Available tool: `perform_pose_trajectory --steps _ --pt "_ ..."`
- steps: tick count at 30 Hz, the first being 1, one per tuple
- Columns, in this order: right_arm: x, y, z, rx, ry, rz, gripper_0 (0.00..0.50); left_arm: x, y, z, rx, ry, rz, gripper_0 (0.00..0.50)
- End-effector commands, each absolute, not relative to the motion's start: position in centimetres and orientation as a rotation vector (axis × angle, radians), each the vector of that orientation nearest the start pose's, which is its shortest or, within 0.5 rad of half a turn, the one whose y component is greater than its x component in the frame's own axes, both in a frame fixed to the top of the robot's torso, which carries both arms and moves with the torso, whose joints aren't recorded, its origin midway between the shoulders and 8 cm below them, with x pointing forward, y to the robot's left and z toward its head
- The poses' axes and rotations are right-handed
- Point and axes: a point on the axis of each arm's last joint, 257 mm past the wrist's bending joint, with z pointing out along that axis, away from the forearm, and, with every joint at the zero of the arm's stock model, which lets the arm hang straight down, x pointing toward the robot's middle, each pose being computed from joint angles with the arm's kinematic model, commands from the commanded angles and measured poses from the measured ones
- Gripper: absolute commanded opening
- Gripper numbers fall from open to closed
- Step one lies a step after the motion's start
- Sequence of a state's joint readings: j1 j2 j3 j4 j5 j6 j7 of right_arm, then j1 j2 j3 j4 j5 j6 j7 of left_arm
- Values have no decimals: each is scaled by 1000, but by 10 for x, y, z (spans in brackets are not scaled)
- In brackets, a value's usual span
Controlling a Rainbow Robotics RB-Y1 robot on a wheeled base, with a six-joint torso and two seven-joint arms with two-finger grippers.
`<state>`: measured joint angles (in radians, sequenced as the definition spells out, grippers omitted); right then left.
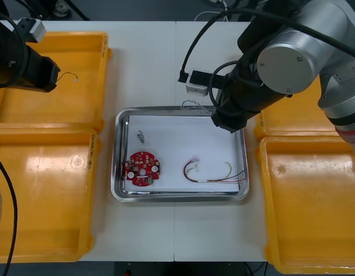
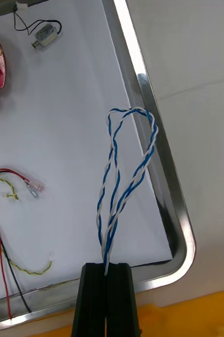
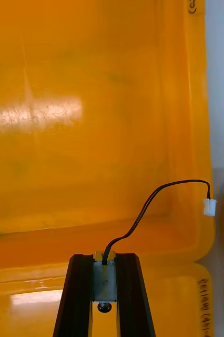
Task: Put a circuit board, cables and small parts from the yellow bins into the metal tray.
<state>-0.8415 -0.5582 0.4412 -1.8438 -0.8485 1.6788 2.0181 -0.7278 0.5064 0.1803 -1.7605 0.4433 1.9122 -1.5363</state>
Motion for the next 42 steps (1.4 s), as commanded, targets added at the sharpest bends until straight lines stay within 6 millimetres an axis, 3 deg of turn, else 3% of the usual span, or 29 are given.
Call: perform_pose_trajectory --steps 1,18,34,42 --pt "482 -53 -140 -1752 1894 -125 0 518 269 -95 33 2523 -18 0" --pt "490 -49 -189 -1927 1769 -303 0 506 216 -110 -37 2541 -44 0" --pt "515 -56 -218 -1907 1772 -324 0 501 205 -117 -38 2560 -57 0" --pt "510 -59 -230 -1939 1783 -326 0 501 203 -117 -49 2562 -68 1"
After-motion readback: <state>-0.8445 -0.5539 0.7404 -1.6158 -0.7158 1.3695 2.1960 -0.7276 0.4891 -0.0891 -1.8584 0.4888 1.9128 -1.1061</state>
